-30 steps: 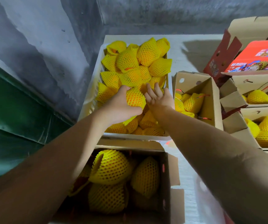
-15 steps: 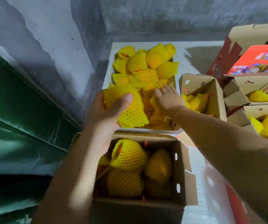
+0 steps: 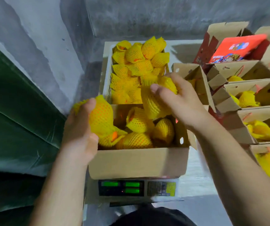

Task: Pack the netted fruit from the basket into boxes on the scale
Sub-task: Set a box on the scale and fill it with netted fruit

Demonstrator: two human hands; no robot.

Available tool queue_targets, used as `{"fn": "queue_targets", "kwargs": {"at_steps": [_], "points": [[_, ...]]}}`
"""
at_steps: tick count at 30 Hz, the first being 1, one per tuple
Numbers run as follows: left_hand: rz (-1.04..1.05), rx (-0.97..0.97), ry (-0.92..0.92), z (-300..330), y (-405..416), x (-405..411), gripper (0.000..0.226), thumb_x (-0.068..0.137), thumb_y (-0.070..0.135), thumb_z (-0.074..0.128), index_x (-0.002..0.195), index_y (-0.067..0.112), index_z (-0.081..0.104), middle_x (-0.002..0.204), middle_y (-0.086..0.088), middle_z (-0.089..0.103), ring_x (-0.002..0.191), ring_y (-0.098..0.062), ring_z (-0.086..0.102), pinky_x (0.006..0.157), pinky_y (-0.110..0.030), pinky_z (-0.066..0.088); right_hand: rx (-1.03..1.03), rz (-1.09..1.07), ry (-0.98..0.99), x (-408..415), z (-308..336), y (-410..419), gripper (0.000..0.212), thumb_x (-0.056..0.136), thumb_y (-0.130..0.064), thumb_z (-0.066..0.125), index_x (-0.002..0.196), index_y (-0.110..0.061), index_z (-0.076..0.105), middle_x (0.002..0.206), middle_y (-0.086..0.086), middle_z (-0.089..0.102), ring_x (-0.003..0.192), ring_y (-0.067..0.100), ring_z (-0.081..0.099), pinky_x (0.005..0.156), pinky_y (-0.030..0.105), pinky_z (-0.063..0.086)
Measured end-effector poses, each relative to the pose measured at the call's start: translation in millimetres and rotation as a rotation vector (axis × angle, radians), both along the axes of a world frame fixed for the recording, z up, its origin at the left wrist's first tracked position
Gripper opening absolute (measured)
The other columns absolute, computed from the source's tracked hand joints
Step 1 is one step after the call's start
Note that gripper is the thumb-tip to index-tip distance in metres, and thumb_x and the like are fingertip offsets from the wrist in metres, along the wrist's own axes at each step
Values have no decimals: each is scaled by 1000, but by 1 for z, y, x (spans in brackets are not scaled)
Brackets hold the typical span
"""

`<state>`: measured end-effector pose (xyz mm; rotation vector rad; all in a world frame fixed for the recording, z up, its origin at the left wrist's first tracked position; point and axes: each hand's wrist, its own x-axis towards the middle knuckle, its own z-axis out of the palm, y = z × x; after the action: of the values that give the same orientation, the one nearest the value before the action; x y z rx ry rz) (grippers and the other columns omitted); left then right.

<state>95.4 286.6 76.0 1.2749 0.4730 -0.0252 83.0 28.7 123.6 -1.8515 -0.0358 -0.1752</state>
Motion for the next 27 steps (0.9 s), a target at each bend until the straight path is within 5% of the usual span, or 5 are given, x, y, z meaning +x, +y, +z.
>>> {"fn": "queue_targets", "kwargs": {"at_steps": [3,6,14,22,27], "points": [[-172,386,-206,13,4,-20,48,65,76,75,107,53,65,104,20,73,97,-7,73,72,-36,62,67,-125,17,-48,-6,33,23,87,-58,67,93,-36,69,82,-15,71,81,5,67,75,34,52],[-549,773,-336,21,12,-36,58,90,71,64,141,61,38,153,24,36,144,-7,39,105,-37,41,187,-211,68,-82,-8,63,27,87,-51,69,98,-27,73,87,-9,73,89,12,69,82,44,58],[-791,388,-425,32,47,-122,39,94,52,66,133,48,64,129,20,69,119,-2,66,99,-31,53,931,-164,337,-142,-7,135,38,102,-49,50,114,-24,76,109,10,78,100,23,76,91,49,60],[-703,333,-535,26,74,-149,56,98,7,69,152,14,54,137,4,70,128,-17,66,108,-43,53,850,3,236,-169,-4,168,57,93,-11,63,144,1,39,139,27,57,125,36,64,105,56,52],[-671,319,-542,33,79,-162,51,100,8,69,148,18,57,136,8,70,126,-10,66,99,-27,57,745,-111,137,-179,-7,165,78,84,-10,79,150,-7,37,140,22,59,124,36,65,102,55,55]]}}
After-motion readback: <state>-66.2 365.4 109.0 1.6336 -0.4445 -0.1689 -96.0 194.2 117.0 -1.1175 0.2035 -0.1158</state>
